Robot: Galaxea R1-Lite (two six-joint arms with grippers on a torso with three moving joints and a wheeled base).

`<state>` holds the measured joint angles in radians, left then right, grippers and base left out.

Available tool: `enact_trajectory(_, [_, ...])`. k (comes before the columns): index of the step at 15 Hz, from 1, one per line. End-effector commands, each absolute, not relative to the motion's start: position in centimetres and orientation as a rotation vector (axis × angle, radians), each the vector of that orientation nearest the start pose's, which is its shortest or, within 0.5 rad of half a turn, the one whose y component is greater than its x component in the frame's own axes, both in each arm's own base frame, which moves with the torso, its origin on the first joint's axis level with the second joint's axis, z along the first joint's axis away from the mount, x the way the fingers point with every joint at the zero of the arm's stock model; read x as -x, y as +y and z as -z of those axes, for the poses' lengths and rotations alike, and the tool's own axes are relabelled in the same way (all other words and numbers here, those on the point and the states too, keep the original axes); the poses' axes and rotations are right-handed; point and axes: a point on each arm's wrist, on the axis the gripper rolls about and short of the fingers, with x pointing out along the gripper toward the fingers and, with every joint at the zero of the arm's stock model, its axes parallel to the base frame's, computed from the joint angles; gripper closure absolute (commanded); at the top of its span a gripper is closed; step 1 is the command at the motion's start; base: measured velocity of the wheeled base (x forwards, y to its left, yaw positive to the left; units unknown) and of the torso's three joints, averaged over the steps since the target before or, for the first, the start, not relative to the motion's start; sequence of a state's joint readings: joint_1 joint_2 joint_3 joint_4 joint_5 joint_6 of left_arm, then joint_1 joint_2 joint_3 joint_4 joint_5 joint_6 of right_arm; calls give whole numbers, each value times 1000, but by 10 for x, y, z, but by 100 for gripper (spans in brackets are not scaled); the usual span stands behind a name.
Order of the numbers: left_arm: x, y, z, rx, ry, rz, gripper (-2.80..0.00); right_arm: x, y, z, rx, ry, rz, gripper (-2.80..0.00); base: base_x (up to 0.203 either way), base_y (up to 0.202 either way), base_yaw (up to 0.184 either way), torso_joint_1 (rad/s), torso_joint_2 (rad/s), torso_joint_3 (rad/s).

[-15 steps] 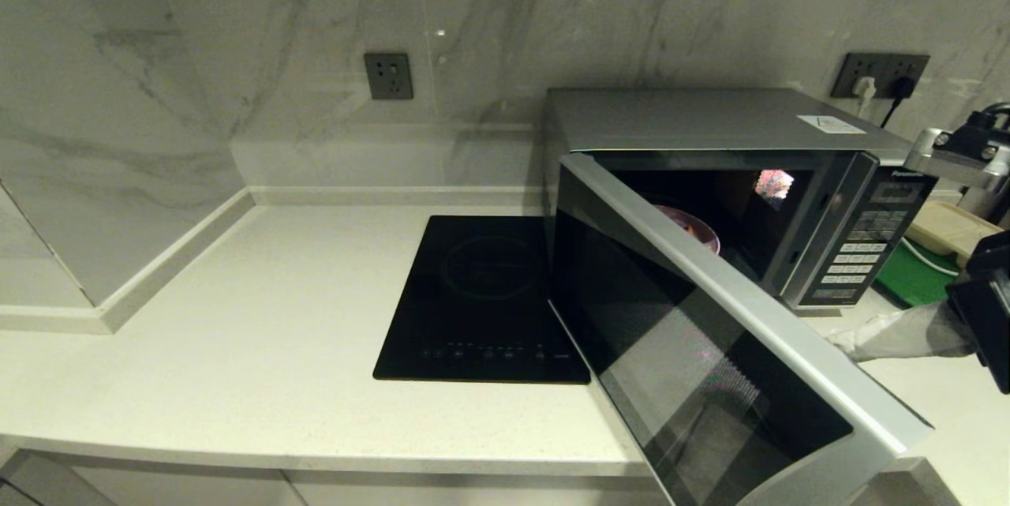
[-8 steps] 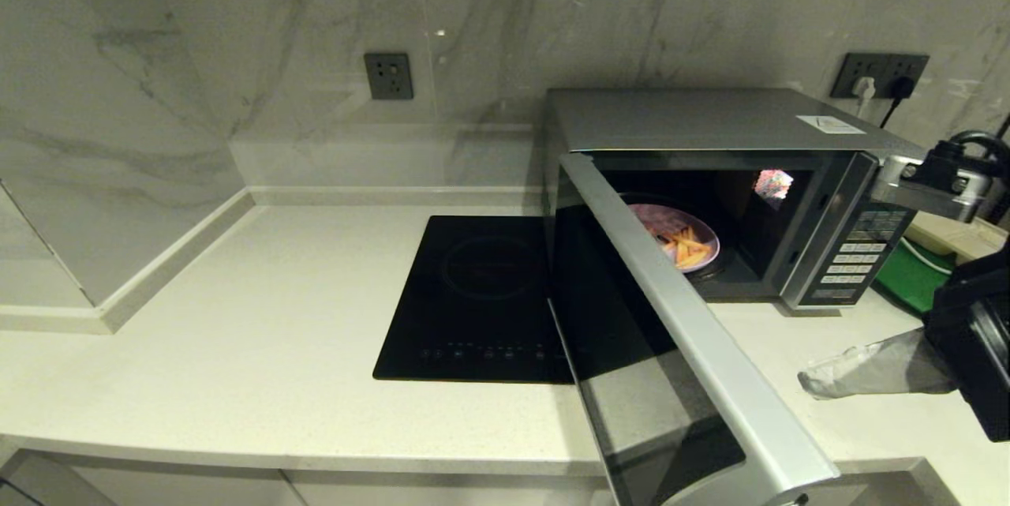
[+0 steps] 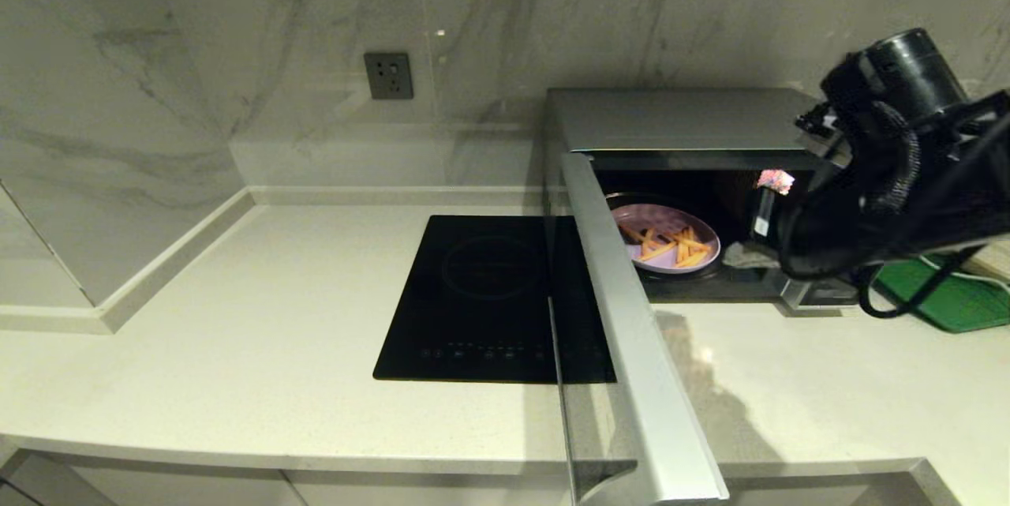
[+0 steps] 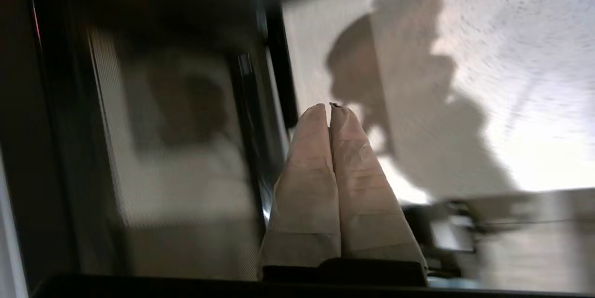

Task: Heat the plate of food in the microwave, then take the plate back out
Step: Open the microwave oven

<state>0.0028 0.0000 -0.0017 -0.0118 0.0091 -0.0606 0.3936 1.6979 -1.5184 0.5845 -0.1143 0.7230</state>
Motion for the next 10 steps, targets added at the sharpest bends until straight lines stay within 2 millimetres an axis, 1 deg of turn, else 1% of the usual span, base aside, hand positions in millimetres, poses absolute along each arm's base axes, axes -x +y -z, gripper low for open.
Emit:
enact_trajectory(1, [23,0,-77,61,-14,-12,0,-332,117,-248,-690,807,176,0,0,0,0,0,0,0])
enact_trajectory(2, [23,0,-77,61,-14,-12,0,-344,112,-248,-747,787,215,0,0,0,0,0,0,0])
enact_trajectory(3, [23,0,-77,61,-14,-12,0,-355,107,-243,-790,781,255,0,0,0,0,0,0,0])
enact_trajectory(4, [23,0,-77,61,-14,-12,0,-367,101,-234,-807,786,294,0,0,0,0,0,0,0])
enact_trajectory(6, [23,0,-77,61,-14,-12,0,-389,74,-222,-856,780,363,0,0,0,0,0,0,0])
enact_trajectory(7, [23,0,-77,61,-14,-12,0,-396,64,-218,-888,782,378,0,0,0,0,0,0,0])
enact_trajectory(10, [23,0,-77,61,-14,-12,0,-411,55,-203,-926,796,418,0,0,0,0,0,0,0])
